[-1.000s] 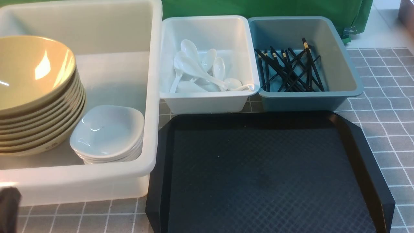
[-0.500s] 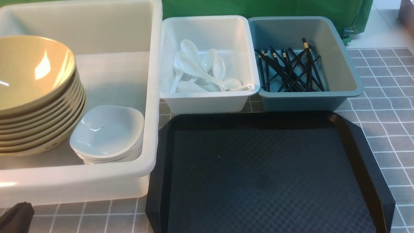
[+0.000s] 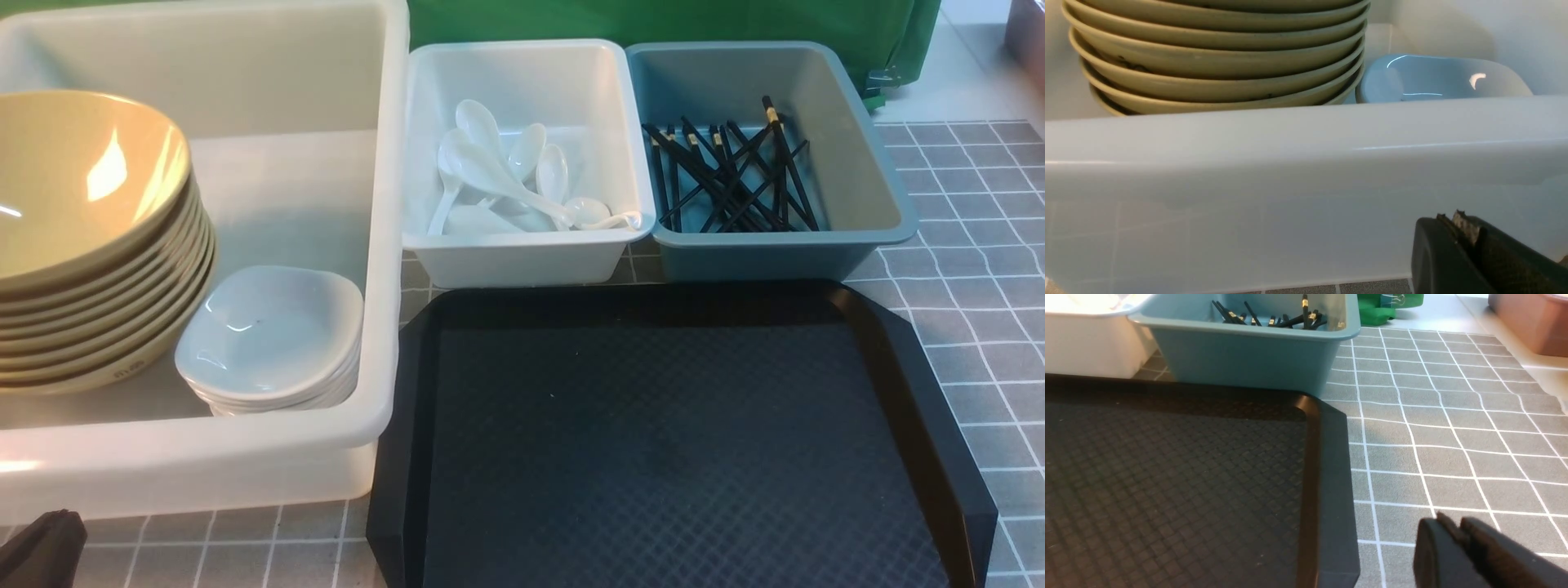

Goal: On grey table put chopsticks spoon bowls plates into blue grey white boxes.

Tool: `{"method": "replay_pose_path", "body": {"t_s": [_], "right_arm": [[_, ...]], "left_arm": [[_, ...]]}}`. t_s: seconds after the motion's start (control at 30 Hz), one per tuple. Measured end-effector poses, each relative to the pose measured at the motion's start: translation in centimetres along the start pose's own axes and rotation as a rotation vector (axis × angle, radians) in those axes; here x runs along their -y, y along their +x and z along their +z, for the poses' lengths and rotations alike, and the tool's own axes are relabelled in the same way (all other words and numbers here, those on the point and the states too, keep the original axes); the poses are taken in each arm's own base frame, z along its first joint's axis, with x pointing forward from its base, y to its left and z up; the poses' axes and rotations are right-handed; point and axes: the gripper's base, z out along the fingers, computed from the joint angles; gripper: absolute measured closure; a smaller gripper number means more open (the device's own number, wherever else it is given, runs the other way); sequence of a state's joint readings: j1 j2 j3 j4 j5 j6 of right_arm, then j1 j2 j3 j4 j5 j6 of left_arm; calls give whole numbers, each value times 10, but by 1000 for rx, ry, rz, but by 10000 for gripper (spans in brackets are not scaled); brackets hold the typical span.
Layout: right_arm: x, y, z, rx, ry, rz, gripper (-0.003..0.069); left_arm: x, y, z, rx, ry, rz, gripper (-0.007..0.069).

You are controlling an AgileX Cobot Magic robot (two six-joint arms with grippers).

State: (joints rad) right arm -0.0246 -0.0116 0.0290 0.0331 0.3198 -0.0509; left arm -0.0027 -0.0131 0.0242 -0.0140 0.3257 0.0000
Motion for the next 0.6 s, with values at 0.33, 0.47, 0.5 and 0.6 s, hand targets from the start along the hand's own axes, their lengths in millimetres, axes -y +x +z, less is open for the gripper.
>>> {"method": "replay_pose_path", "body": {"t_s": [0.33, 0.47, 0.5, 0.6], "right_arm": [[0, 0, 0, 0, 0, 1, 552], [0, 0, 0, 0, 0, 1, 546], [0, 0, 0, 0, 0, 1, 545], [0, 0, 0, 0, 0, 1, 543]], "left_arm": [[0, 0, 0, 0, 0, 0, 633], [0, 0, 0, 0, 0, 0, 633], [0, 0, 0, 0, 0, 0, 633], [0, 0, 0, 0, 0, 0, 633]]}}
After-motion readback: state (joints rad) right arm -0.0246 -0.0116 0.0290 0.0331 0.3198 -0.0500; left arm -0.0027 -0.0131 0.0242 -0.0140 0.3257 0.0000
